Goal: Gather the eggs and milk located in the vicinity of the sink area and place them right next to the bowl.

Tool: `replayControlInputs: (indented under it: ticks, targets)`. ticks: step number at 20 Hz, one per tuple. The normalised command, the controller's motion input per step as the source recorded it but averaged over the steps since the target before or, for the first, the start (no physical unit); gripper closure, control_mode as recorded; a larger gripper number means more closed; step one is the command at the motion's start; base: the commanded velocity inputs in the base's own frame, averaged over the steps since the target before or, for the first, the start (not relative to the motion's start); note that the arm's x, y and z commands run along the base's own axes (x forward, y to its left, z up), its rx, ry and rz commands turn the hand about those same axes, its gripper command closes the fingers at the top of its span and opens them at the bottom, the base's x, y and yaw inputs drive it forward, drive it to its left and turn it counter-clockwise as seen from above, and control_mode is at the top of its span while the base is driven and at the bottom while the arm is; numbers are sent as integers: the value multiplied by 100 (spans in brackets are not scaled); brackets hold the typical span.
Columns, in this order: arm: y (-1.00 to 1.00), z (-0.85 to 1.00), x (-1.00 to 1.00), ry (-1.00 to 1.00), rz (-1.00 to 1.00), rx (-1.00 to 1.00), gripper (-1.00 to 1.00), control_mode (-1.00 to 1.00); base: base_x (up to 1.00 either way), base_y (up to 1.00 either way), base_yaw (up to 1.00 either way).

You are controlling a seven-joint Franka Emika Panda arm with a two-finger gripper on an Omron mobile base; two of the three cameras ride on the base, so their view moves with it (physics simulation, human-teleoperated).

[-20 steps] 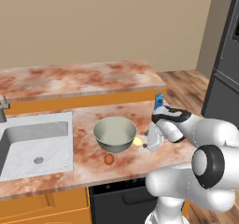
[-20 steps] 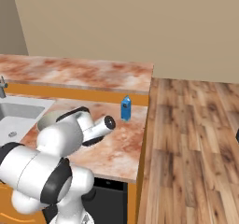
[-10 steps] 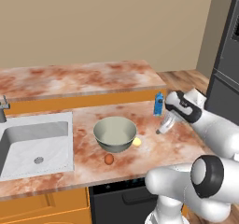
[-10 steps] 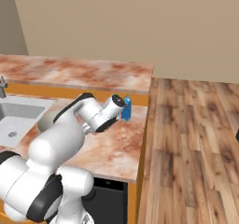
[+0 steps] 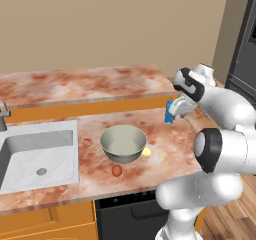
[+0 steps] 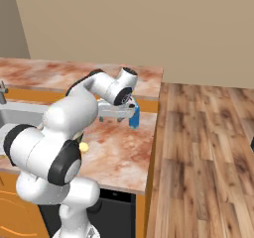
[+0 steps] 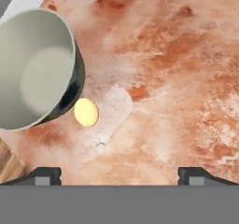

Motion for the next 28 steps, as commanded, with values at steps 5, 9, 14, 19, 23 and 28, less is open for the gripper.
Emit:
replayControlInputs:
  ticks: [5, 9, 14, 19, 23, 28]
  targets:
    - [-51, 16, 91, 46, -37, -27, -100, -100, 0, 0, 0]
    - [-1, 2, 35, -2, -14, -5, -100, -100, 0, 0, 0]
    - [-3, 0, 0, -19, 0, -3, -100, -100, 0, 0, 0]
    - [0, 0, 27, -22, -16, -25, -100, -100, 0, 0, 0]
    - [0, 0, 26, 0, -25, -36, -100, -100, 0, 0, 0]
    - [-12, 0, 25, 1, -16, -2, -100, -100, 0, 0, 0]
